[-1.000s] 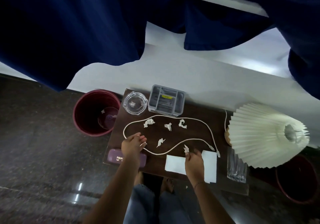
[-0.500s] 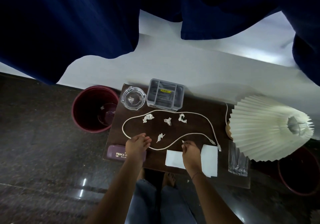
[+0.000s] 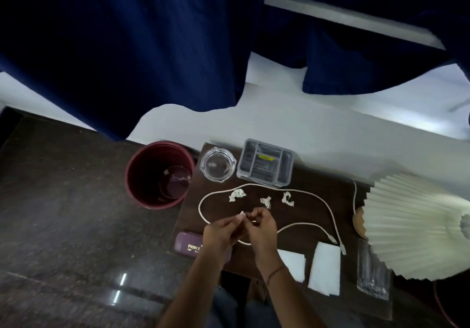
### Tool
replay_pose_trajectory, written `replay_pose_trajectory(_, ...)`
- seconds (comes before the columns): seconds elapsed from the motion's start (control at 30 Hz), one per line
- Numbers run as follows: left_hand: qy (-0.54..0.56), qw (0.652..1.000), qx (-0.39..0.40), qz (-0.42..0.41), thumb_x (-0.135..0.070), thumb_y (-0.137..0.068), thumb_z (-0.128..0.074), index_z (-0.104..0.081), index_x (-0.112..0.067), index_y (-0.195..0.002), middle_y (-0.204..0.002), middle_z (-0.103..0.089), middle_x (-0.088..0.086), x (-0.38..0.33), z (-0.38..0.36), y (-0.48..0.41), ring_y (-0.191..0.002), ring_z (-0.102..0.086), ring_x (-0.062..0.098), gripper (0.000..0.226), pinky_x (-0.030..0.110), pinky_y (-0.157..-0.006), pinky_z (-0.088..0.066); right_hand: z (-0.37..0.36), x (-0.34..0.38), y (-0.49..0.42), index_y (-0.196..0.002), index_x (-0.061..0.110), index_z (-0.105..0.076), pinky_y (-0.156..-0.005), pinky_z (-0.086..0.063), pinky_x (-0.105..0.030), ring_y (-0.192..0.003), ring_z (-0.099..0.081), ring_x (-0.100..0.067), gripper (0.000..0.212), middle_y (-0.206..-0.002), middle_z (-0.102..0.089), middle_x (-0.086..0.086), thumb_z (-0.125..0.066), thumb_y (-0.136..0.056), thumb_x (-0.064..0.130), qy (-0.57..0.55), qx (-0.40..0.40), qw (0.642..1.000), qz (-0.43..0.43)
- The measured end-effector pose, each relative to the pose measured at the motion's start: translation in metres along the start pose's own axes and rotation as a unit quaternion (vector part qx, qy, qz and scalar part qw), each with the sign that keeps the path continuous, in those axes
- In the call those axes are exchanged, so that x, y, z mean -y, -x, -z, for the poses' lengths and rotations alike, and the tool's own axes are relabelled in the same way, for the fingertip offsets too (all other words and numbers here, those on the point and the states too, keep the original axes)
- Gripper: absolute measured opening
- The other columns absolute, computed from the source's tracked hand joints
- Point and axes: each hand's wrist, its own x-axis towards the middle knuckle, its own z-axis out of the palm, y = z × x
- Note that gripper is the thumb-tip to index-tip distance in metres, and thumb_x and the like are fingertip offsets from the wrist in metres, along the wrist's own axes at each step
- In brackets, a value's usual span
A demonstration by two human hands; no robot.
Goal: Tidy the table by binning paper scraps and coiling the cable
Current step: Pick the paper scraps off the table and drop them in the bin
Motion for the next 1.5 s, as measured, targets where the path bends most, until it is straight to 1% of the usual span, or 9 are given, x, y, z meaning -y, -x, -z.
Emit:
replay_pose_trajectory(0.23, 0.089, 0.992, -0.069, -0.063, 0.011, -0.082, -0.057, -0.057, 0.017, -0.105, -0.052, -0.07, 0.005, -0.041, 0.032, -0.001, -0.048, -0.068, 0.011, 0.024, 0.016, -0.054, -0.056, -0.023, 0.006, 0.005, -0.125, 0.02, -0.04, -0.072, -0.047, -0.016, -0.079, -0.062, -0.002, 0.035, -0.099, -0.072, 0.006, -0.046, -0.094, 0.005, -0.072, 0.118, 0.989, 0.049)
replay_pose_trajectory(0.53, 0.076, 0.973, -0.138, -0.166, -0.008, -0.09, -0.053, -0.058, -0.017, -0.101, -0.093, -0.061, 0.002, -0.124, 0.103, -0.016, -0.058, -0.067, -0.004, 0.015, 0.01, -0.057, -0.053, -0.012, -0.008, 0.003, -0.123, 0.025, -0.045, -0.053, -0.04, -0.015, -0.05, -0.044, 0.001, 0.027, -0.096, -0.071, 0.004, -0.038, -0.098, 0.016, -0.052, 0.076, 0.996, 0.015)
replay_pose_trajectory(0.6, 0.101, 0.97, -0.151, -0.162, -0.001, -0.09, -0.049, -0.053, -0.005, -0.116, -0.103, -0.06, 0.012, -0.133, 0.108, -0.022, -0.057, -0.067, 0.002, 0.026, 0.014, -0.063, -0.056, -0.01, -0.009, 0.002, -0.12, 0.026, -0.047, -0.055, -0.041, -0.016, -0.054, -0.046, 0.001, 0.026, -0.093, -0.07, 0.005, -0.04, -0.097, 0.016, -0.04, 0.066, 0.997, 0.012)
replay_pose_trajectory(0.7, 0.096, 0.972, -0.165, -0.139, 0.009, -0.09, -0.043, -0.034, 0.008, -0.135, -0.129, -0.049, 0.029, -0.134, 0.112, -0.027, -0.09, -0.069, 0.02, 0.046, 0.029, -0.096, -0.046, -0.006, -0.011, -0.002, -0.119, 0.023, -0.051, -0.058, -0.042, -0.018, -0.065, -0.05, -0.004, 0.025, -0.092, -0.069, 0.005, -0.042, -0.096, 0.016, -0.02, 0.055, 0.998, 0.011)
replay_pose_trajectory(0.77, 0.046, 0.979, -0.165, -0.115, 0.005, -0.09, -0.046, -0.037, 0.006, -0.135, -0.135, -0.047, 0.028, -0.128, 0.11, -0.03, -0.117, -0.057, 0.032, 0.046, 0.031, -0.096, -0.044, -0.003, -0.01, -0.005, -0.117, 0.019, -0.054, -0.058, -0.043, -0.019, -0.067, -0.05, -0.005, 0.024, -0.092, -0.068, 0.002, -0.044, -0.096, 0.015, -0.023, 0.049, 0.998, 0.011)
replay_pose_trajectory(0.9, -0.001, 0.984, -0.151, -0.098, 0.006, -0.091, -0.042, -0.039, 0.006, -0.134, -0.139, -0.045, 0.027, -0.112, 0.103, -0.038, -0.128, -0.047, 0.036, 0.042, 0.036, -0.101, -0.042, 0.005, -0.007, -0.015, -0.112, 0.01, -0.059, -0.059, -0.045, -0.021, -0.068, -0.05, -0.011, 0.022, -0.088, -0.063, -0.006, -0.044, -0.096, 0.01, -0.006, 0.014, 1.0, 0.019)
replay_pose_trajectory(1.1, -0.027, 0.991, -0.124, -0.051, 0.006, -0.091, -0.041, -0.044, 0.006, -0.129, -0.135, -0.049, 0.027, -0.075, 0.074, -0.043, -0.122, -0.052, 0.035, 0.038, 0.033, -0.097, -0.043, 0.034, -0.004, -0.036, -0.111, 0.012, -0.064, -0.094, -0.048, -0.035, -0.086, -0.057, -0.016, 0.029, -0.119, -0.05, -0.012, -0.043, -0.093, 0.003, 0.243, -0.085, 0.964, 0.066)
replay_pose_trajectory(1.37, -0.034, 0.996, -0.076, -0.029, 0.007, -0.091, -0.042, -0.046, 0.009, -0.127, -0.132, -0.051, 0.028, -0.041, 0.039, -0.043, -0.053, -0.066, 0.004, 0.036, 0.015, -0.061, -0.053, 0.065, -0.008, -0.062, -0.124, 0.007, -0.056, -0.106, -0.034, -0.025, -0.131, -0.04, -0.024, 0.037, -0.152, -0.025, -0.006, -0.04, -0.092, -0.002, 0.44, 0.003, 0.896, 0.061)
replay_pose_trajectory(1.5, -0.035, 0.997, -0.065, -0.007, 0.007, -0.091, -0.042, -0.045, 0.008, -0.128, -0.133, -0.05, 0.029, -0.037, 0.03, -0.04, -0.071, -0.06, 0.013, 0.037, 0.021, -0.069, -0.051, 0.07, -0.009, -0.073, -0.126, 0.004, -0.053, -0.109, -0.029, -0.022, -0.135, -0.037, -0.019, 0.041, -0.154, -0.024, -0.003, -0.04, -0.09, -0.006, 0.493, 0.046, 0.867, 0.054)
